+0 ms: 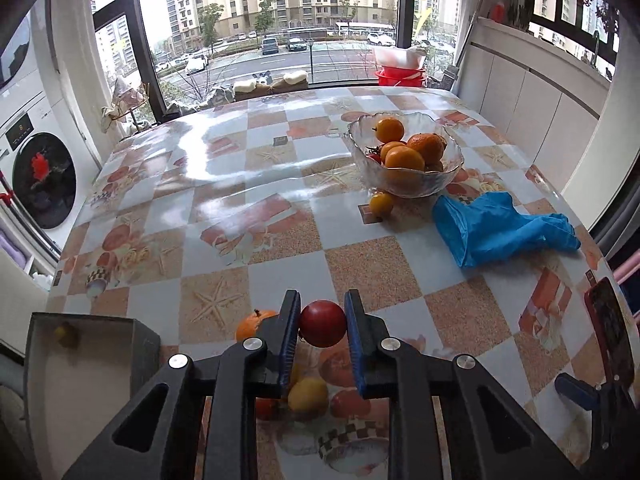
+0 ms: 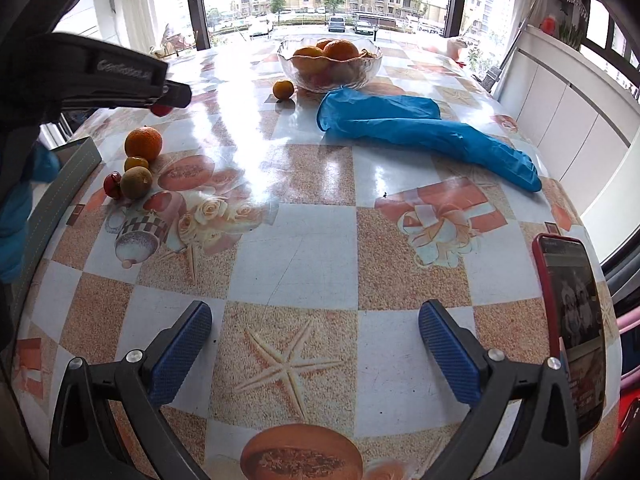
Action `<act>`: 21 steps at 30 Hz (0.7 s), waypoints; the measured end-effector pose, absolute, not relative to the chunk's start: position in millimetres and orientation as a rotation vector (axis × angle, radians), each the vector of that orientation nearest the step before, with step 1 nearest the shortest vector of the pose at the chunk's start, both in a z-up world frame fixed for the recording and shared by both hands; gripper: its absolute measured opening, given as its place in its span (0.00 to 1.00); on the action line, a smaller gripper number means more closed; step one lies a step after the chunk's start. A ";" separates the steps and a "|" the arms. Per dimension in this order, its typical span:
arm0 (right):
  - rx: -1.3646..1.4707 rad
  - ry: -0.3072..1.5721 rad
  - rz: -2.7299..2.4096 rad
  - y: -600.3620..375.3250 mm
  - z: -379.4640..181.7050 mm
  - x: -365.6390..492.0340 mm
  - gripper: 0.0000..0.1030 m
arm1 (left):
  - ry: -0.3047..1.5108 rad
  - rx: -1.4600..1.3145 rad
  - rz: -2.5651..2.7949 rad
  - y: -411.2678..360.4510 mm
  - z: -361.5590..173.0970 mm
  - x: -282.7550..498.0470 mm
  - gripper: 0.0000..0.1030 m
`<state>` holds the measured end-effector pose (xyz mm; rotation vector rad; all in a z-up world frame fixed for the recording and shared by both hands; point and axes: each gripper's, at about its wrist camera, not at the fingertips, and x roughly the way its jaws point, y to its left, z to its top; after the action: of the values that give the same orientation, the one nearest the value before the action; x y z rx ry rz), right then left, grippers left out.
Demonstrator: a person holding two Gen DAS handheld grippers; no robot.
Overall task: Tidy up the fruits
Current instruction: 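Grasp a red tomato with the left tool while the right tool grasps a yellow tomato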
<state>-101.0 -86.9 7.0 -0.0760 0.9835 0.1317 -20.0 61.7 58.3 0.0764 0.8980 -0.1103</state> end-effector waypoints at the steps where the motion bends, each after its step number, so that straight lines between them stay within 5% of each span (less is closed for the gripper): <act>1: -0.050 0.990 0.154 -89.1 9.5 -98.9 1.00 | 0.897 0.065 -0.107 67.7 58.5 -30.5 0.23; 10: 0.180 0.926 0.323 -55.0 64.5 -10.8 0.99 | 0.901 -0.001 -0.078 99.3 44.4 -98.9 0.23; 15: 0.201 0.964 0.212 -23.5 49.2 55.4 0.76 | 0.923 0.009 -0.075 104.3 32.5 -113.5 0.24; 21: 0.158 0.983 0.082 -9.7 29.5 88.4 0.74 | 0.949 -0.016 -0.082 113.1 23.6 -114.1 0.24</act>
<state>88.4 -9.7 29.5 0.1584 0.9831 0.0820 -114.1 113.1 23.6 -0.0159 0.9493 -0.0818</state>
